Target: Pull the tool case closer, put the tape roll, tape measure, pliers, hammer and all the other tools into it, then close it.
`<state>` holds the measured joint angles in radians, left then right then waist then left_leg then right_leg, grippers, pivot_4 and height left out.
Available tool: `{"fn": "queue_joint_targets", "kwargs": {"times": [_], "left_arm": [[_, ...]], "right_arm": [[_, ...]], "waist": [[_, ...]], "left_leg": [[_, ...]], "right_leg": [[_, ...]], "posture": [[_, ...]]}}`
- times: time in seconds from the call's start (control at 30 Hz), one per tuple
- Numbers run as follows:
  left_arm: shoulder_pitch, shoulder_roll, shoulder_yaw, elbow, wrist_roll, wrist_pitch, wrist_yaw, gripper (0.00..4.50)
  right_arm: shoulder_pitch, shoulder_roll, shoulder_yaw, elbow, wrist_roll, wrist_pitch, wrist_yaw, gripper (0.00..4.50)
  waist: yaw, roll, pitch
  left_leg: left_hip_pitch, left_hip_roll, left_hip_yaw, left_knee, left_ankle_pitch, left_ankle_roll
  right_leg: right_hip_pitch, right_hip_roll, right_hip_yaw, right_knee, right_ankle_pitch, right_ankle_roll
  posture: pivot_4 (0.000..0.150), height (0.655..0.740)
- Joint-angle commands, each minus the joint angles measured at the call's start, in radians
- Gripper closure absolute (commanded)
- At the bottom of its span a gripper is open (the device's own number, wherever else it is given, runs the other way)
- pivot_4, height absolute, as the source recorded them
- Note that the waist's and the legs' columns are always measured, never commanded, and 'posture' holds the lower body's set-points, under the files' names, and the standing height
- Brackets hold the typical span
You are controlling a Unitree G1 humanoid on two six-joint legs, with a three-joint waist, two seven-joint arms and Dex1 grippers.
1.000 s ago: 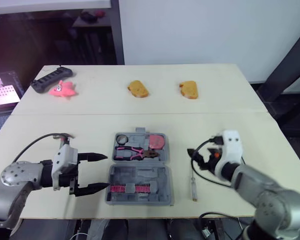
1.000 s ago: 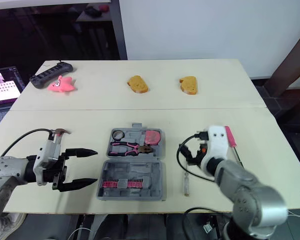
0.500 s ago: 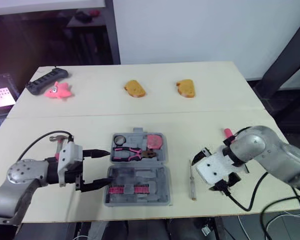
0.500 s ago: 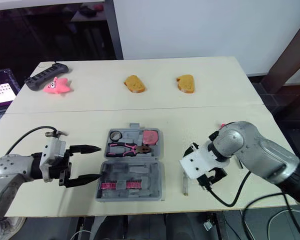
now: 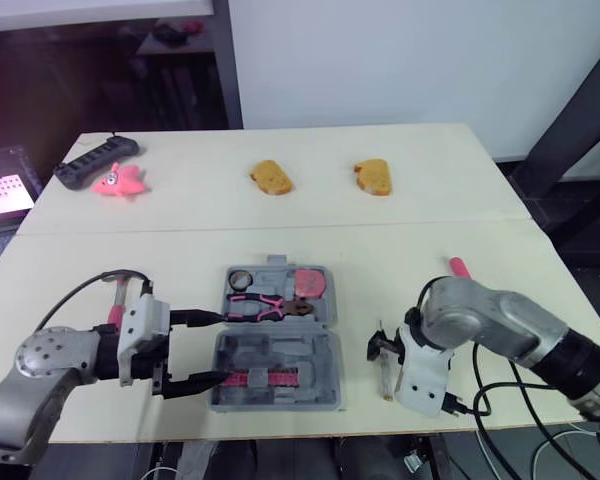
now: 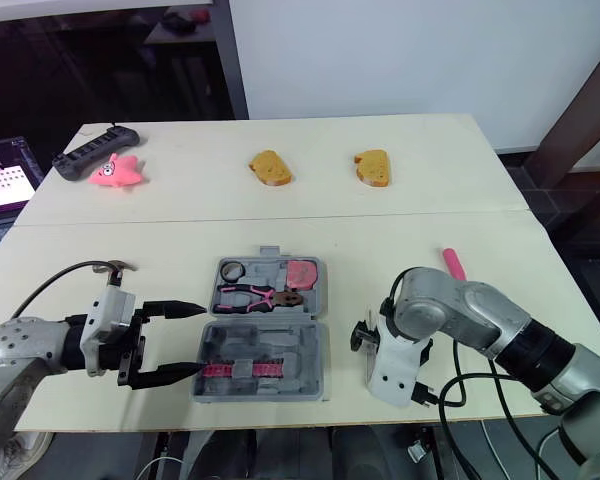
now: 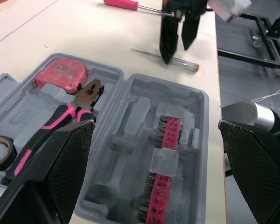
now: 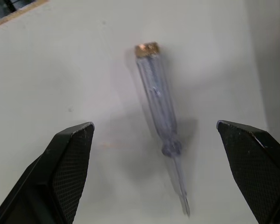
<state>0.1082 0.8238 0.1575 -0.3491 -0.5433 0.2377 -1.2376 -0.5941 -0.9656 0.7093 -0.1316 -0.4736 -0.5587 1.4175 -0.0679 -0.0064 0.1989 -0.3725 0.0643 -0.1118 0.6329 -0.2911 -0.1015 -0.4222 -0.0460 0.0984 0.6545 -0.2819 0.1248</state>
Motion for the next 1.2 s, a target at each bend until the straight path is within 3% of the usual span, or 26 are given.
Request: {"fn": "queue_joint_targets", "kwargs": {"times": [0.03, 0.17, 0.23, 0.37, 0.63, 0.77, 0.93, 1.0, 1.07, 1.2], "left_arm": [[-0.006, 0.001, 0.008, -0.031, -0.019, 0.005, 0.008, 0.0], [-0.008, -0.002, 0.008, -0.036, -0.021, 0.012, 0.015, 0.0], [-0.01, -0.003, 0.008, -0.035, -0.021, 0.013, 0.016, 0.0], [-0.012, -0.002, 0.008, -0.032, -0.022, 0.012, 0.02, 0.0], [-0.025, -0.001, 0.009, -0.011, -0.023, 0.008, 0.015, 0.0], [-0.041, -0.004, 0.006, 0.003, -0.024, 0.008, 0.01, 0.0], [-0.052, -0.011, -0.006, 0.018, -0.019, -0.001, 0.006, 0.0], [-0.055, -0.016, -0.015, 0.022, -0.015, -0.005, 0.004, 0.0], [-0.056, -0.019, -0.021, 0.025, -0.013, -0.007, 0.004, 0.0], [-0.054, -0.024, -0.022, 0.03, -0.013, -0.011, 0.001, 0.0]], "right_arm": [[0.002, 0.027, 0.003, 0.033, -0.08, -0.027, -0.02, 0.04], [-0.005, 0.046, 0.005, 0.082, -0.12, -0.055, -0.025, 1.29], [-0.008, 0.065, 0.004, 0.098, -0.119, -0.059, -0.023, 2.49], [-0.011, 0.091, -0.003, 0.115, -0.111, -0.055, -0.017, 4.34], [-0.025, 0.09, -0.095, 0.106, -0.04, -0.005, -0.033, 4.46], [0.013, 0.085, -0.194, -0.011, 0.108, 0.251, 0.034, 4.46], [0.099, 0.091, -0.32, -0.273, 0.268, 0.974, 0.145, 4.46], [0.081, 0.112, -0.33, -0.344, 0.312, 1.399, 0.135, 4.46], [0.05, 0.164, -0.346, -0.367, 0.351, 1.733, 0.067, 4.46], [0.023, 0.279, -0.406, -0.347, 0.382, 2.124, -0.14, 4.46]], "waist": [[0.0, -0.001, 0.0], [-0.003, -0.008, -0.002], [-0.003, -0.012, -0.003], [-0.004, -0.015, -0.004], [-0.002, -0.013, -0.003], [0.003, -0.01, -0.001], [0.016, -0.01, -0.001], [0.02, -0.009, -0.001], [0.023, -0.009, -0.001], [0.024, -0.009, -0.001]], "left_leg": [[0.0, 0.0, 0.0, 0.0, 0.0, 0.0], [0.006, 0.0, 0.0, 0.0, 0.0, 0.0], [0.019, 0.0, 0.0, -0.002, 0.0, 0.001], [0.023, 0.001, 0.0, -0.001, 0.0, 0.001], [0.024, 0.001, 0.0, -0.001, 0.0, 0.001], [0.02, 0.001, -0.001, -0.001, 0.0, 0.001], [0.017, 0.001, -0.001, -0.001, 0.0, 0.001], [0.017, 0.001, -0.001, -0.001, 0.0, 0.001], [0.017, 0.001, -0.001, -0.001, 0.0, 0.001], [0.016, 0.001, -0.001, -0.001, 0.0, 0.0]], "right_leg": [[0.0, 0.0, 0.0, 0.0, 0.0, 0.0], [0.007, 0.001, 0.0, -0.001, 0.0, 0.0], [0.019, 0.001, 0.0, -0.003, -0.002, -0.004], [0.023, 0.002, 0.0, -0.003, -0.003, -0.005], [0.024, 0.002, 0.0, -0.003, -0.002, -0.005], [0.021, 0.001, 0.0, -0.003, -0.001, -0.003], [0.019, 0.001, 0.0, -0.003, -0.001, -0.001], [0.018, 0.001, 0.0, -0.003, -0.001, -0.001], [0.018, 0.002, 0.0, -0.003, -0.002, -0.004], [0.017, 0.002, 0.0, -0.003, -0.002, -0.004]], "posture": [[0.15, 0.74], [0.15, 0.74], [0.15, 0.74], [0.15, 0.74], [0.15, 0.74], [0.15, 0.74], [0.15, 0.74], [0.15, 0.74], [0.15, 0.74], [0.15, 0.74]]}}
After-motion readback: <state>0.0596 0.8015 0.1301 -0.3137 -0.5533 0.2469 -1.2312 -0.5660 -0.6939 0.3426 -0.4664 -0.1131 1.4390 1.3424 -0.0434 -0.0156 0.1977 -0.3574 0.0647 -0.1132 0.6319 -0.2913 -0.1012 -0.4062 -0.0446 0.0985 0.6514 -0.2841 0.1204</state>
